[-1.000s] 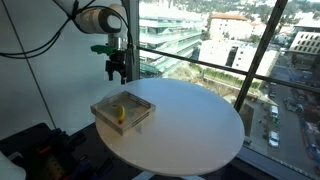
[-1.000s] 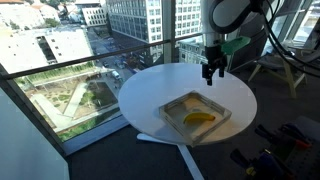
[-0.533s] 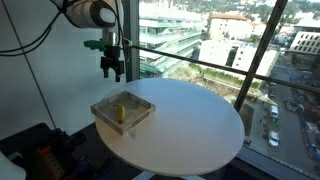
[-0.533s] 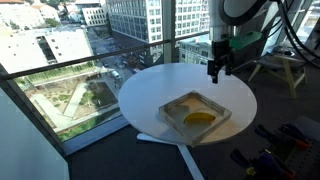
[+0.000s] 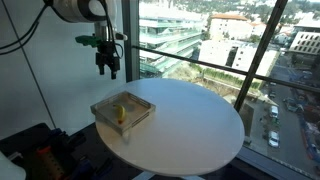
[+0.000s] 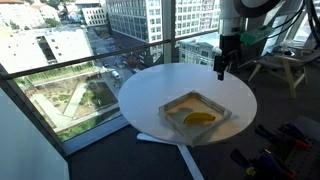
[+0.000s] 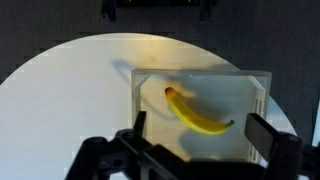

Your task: Put the banana in the box

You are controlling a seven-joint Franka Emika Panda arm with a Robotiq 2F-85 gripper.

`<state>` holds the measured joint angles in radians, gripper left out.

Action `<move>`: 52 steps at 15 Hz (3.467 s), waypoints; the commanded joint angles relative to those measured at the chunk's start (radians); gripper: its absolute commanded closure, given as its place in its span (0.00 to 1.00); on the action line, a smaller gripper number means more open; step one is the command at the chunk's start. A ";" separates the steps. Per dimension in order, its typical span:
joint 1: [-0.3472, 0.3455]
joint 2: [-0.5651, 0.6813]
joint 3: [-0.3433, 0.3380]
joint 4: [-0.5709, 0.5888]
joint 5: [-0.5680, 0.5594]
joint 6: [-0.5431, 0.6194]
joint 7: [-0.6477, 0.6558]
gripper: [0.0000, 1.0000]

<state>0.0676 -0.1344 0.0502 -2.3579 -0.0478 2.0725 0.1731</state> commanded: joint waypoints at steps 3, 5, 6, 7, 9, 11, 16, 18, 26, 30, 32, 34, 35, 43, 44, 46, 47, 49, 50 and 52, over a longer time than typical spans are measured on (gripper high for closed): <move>-0.006 -0.116 0.008 -0.094 0.019 0.067 0.005 0.00; -0.008 -0.142 0.007 -0.115 0.021 0.086 0.002 0.00; -0.008 -0.154 0.007 -0.124 0.022 0.092 0.001 0.00; -0.010 -0.163 0.007 -0.129 0.021 0.093 0.002 0.00; -0.012 -0.183 0.006 -0.137 0.021 0.094 0.003 0.00; -0.017 -0.199 0.004 -0.136 0.021 0.085 0.002 0.00; -0.029 -0.223 -0.001 -0.121 0.024 0.061 -0.002 0.00; -0.031 -0.227 -0.003 -0.115 0.030 0.049 -0.005 0.00; -0.033 -0.238 -0.002 -0.099 0.068 -0.028 -0.002 0.00; -0.033 -0.225 0.005 -0.107 0.059 -0.013 -0.003 0.00; -0.033 -0.226 0.005 -0.106 0.060 -0.017 -0.003 0.00; -0.033 -0.226 0.005 -0.106 0.060 -0.018 -0.003 0.00; -0.033 -0.226 0.005 -0.106 0.060 -0.018 -0.003 0.00; -0.033 -0.226 0.005 -0.106 0.060 -0.018 -0.003 0.00; -0.033 -0.226 0.005 -0.106 0.060 -0.018 -0.003 0.00; -0.033 -0.226 0.005 -0.106 0.060 -0.018 -0.003 0.00; -0.033 -0.226 0.005 -0.106 0.060 -0.018 -0.003 0.00; -0.033 -0.226 0.005 -0.106 0.060 -0.018 -0.003 0.00; -0.033 -0.226 0.005 -0.106 0.060 -0.018 -0.003 0.00; -0.033 -0.226 0.005 -0.106 0.060 -0.018 -0.003 0.00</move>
<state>0.0416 -0.3604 0.0481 -2.4649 0.0093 2.0563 0.1731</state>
